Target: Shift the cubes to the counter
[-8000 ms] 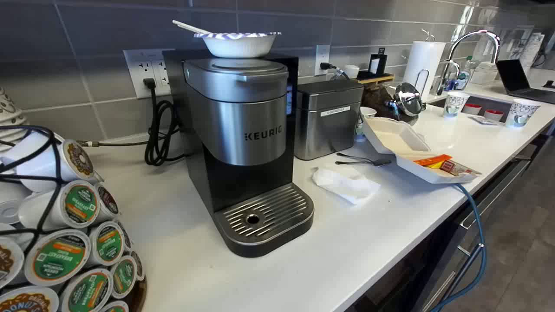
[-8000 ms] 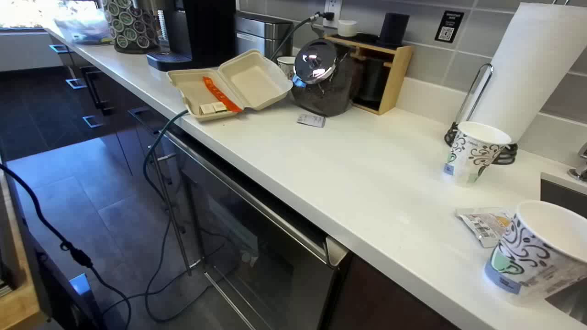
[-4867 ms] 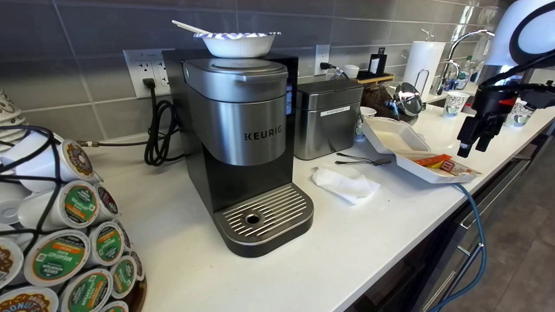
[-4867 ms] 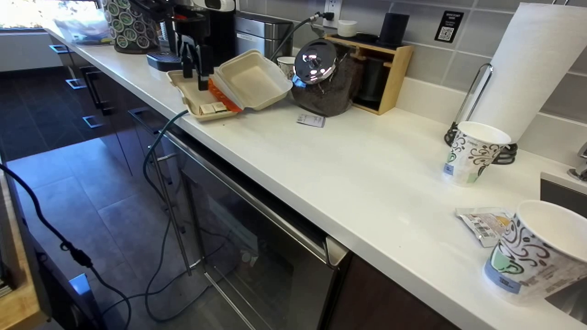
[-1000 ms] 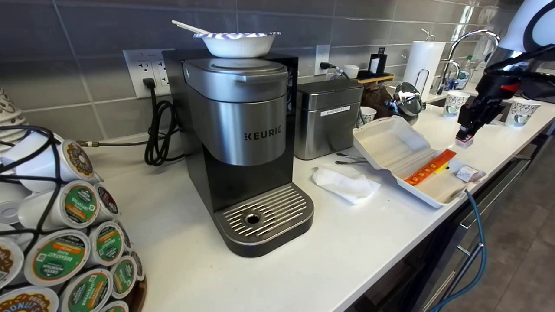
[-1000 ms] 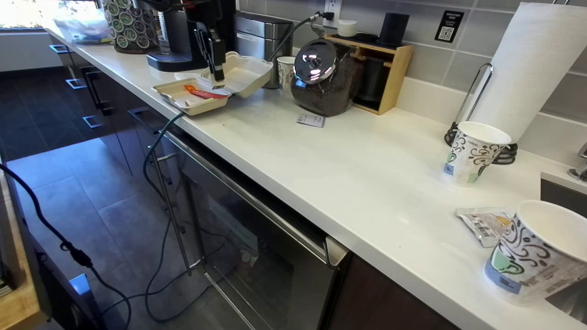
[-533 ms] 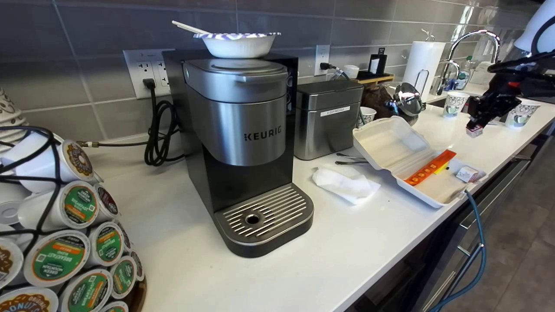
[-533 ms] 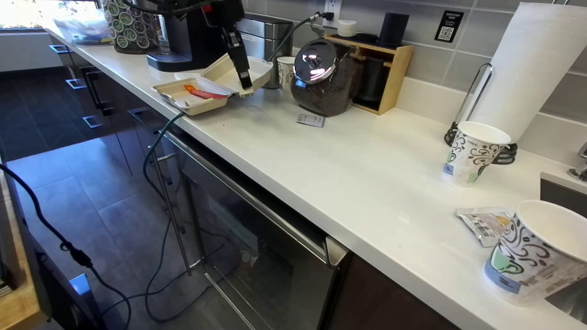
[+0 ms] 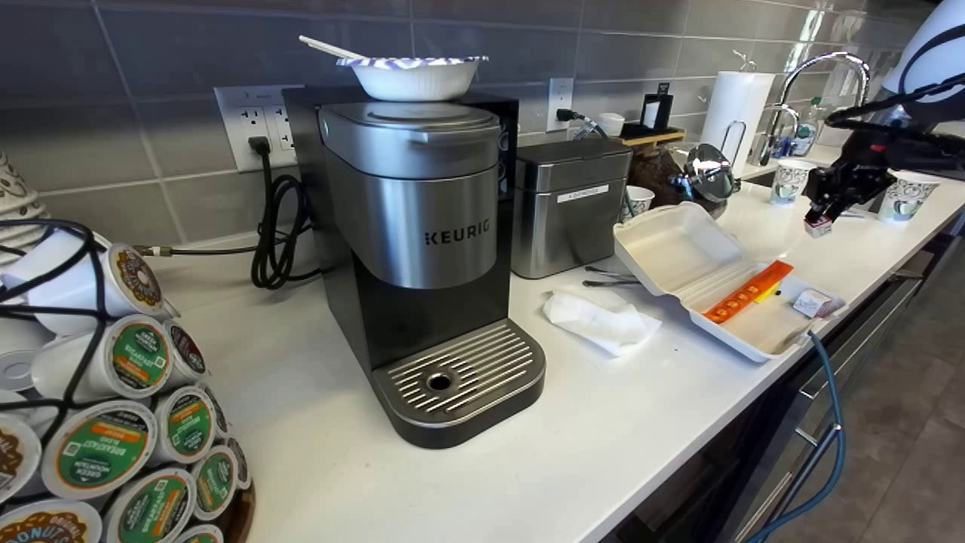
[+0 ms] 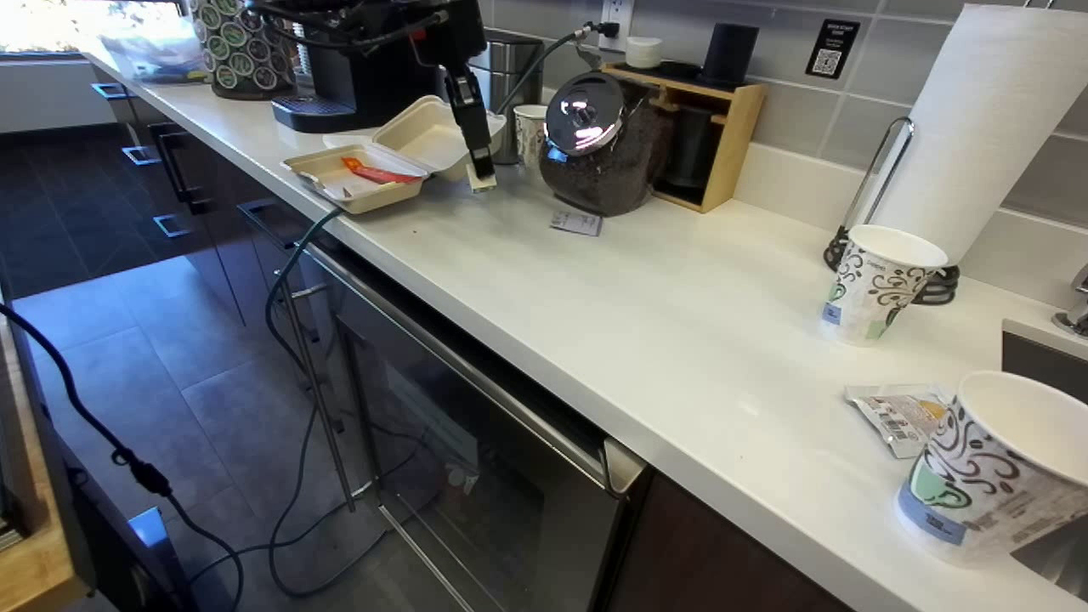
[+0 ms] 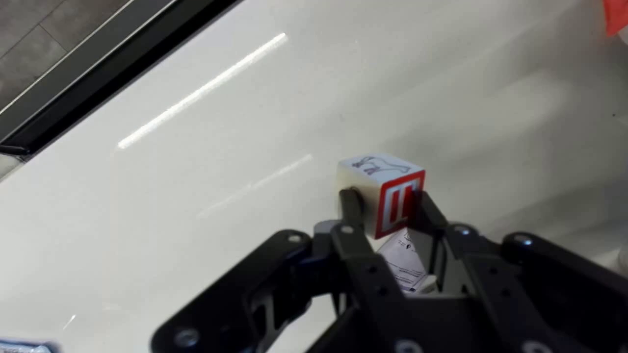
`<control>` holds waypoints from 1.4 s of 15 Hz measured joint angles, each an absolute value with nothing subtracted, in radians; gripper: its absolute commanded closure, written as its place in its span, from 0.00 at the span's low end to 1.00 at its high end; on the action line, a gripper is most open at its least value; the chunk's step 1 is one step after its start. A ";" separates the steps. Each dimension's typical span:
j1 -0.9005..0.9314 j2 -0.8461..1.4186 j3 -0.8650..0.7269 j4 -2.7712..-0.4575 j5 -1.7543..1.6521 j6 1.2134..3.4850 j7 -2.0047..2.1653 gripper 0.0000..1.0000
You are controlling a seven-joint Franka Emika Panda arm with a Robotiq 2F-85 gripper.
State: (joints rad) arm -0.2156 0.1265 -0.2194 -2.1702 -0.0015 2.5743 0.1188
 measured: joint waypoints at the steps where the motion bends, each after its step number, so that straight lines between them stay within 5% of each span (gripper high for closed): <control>1: -0.217 0.136 -0.221 -2.160 0.001 2.579 0.119 0.93; 21: -0.466 0.481 -0.055 -1.839 0.707 2.602 -0.216 0.93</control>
